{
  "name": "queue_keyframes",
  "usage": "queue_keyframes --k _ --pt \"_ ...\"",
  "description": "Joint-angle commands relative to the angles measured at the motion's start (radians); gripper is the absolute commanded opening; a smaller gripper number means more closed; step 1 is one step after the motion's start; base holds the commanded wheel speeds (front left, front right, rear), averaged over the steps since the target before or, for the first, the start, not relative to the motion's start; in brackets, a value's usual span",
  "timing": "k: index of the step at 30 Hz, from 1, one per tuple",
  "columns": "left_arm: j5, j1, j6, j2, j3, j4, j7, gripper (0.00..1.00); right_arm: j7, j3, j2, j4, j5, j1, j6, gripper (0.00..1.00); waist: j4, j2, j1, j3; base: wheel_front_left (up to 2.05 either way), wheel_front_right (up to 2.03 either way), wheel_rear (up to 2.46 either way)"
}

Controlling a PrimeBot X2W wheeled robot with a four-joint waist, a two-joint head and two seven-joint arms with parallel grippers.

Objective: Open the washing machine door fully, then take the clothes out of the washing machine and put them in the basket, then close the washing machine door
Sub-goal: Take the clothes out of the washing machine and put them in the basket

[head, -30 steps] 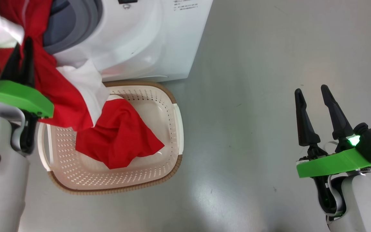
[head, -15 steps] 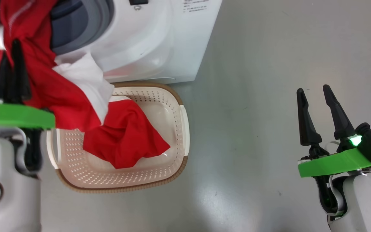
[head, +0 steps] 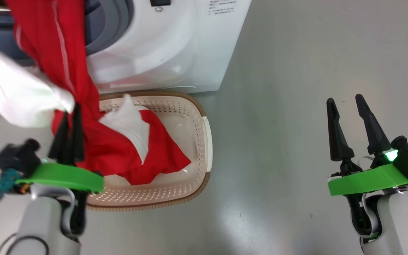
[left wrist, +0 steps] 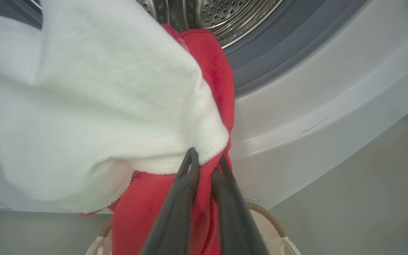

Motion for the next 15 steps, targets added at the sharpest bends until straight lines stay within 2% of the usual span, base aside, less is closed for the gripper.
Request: queue_keyframes --k 1,15 --pt "0.001 0.031 -0.006 0.021 0.023 -0.013 -0.005 0.0 -0.006 0.021 -0.001 -0.022 -0.012 0.014 0.007 1.0 0.0 0.0 0.0 0.001 0.0 0.0 0.0" --pt "-0.053 0.01 -0.006 0.028 -0.155 0.207 -0.005 0.0 -0.006 0.02 -0.001 -0.028 -0.01 0.0 0.007 1.0 -0.014 0.0 0.0 0.035 0.0 0.0 0.0"
